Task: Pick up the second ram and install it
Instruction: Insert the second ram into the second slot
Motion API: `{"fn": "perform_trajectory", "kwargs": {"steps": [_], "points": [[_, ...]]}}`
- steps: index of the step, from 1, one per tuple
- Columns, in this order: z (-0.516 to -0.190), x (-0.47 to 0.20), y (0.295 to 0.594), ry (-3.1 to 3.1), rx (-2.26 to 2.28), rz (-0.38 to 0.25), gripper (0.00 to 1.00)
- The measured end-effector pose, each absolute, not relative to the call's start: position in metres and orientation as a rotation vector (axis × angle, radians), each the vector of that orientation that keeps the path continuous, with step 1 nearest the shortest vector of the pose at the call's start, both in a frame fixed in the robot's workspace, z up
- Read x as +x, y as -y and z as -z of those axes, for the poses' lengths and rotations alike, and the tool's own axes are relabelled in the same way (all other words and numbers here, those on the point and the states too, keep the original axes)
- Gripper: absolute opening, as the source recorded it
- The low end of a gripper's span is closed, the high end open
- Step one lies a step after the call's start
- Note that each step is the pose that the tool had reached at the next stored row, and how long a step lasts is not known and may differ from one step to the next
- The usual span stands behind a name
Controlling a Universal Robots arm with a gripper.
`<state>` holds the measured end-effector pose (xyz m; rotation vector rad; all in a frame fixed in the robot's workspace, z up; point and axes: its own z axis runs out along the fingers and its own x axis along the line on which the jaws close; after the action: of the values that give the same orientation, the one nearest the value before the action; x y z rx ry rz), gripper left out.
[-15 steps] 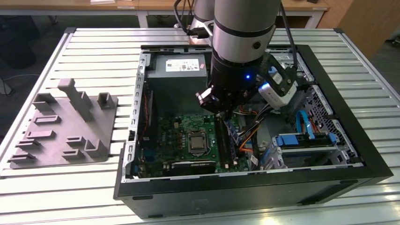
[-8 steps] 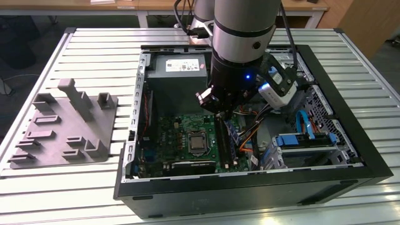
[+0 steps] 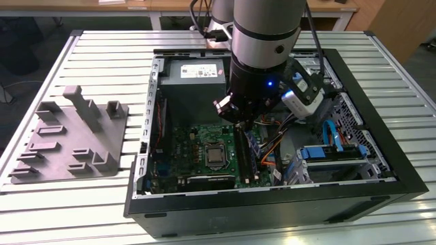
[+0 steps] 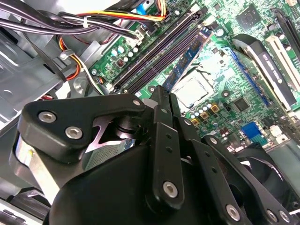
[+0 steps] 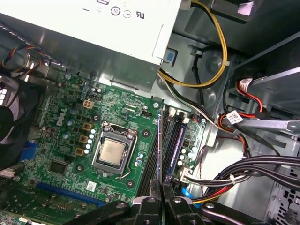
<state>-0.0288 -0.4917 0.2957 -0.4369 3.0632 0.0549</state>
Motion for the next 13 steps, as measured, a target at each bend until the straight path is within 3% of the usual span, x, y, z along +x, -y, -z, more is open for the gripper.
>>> {"fn": "perform_trajectory", "kwargs": {"steps": [13], "points": [[-0.2955,-0.0288,0.4917,-3.080,-0.279,-0.050,0.13]]}}
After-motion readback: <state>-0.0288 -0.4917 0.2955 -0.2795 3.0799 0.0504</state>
